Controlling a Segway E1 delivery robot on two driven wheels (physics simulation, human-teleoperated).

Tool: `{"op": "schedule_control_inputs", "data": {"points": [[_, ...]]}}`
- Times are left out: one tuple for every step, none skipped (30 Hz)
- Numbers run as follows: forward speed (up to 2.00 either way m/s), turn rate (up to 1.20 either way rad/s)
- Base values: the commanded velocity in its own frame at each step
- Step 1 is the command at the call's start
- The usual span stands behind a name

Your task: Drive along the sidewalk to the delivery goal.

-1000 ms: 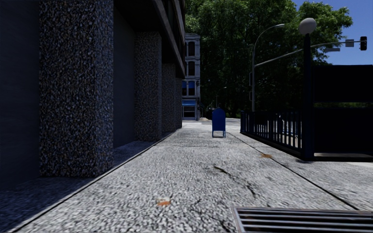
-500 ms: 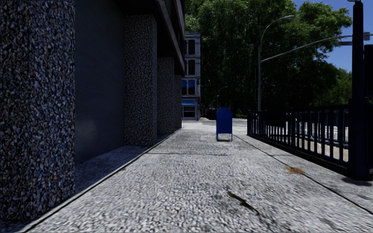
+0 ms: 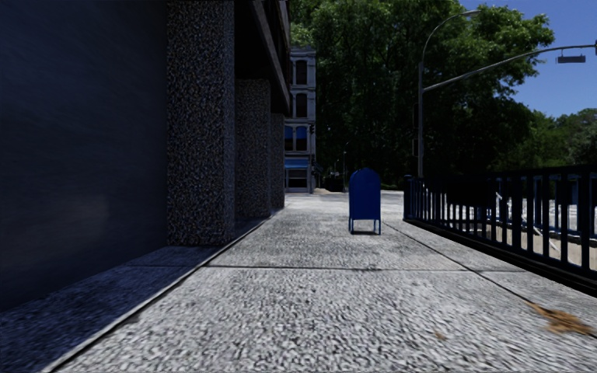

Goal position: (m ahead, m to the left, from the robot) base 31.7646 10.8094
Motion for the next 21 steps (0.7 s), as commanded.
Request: {"op": "schedule_control_inputs", "data": {"points": [[2.00,0.00],[2.00,0.00],[2.00,0.00],[2.00,0.00],[2.00,0.00],[2.00,0.00],[2.00,0.00],[2.00,0.00],[2.00,0.00],[2.00,-0.02],[2.00,-0.17],[2.00,-0.25],[2.00,-0.27],[2.00,-0.28],[2.00,-0.28],[2.00,-0.28],[2.00,-0.18],[2.00,-0.02],[2.00,0.00],[2.00,0.00],[2.00,0.00]]}}
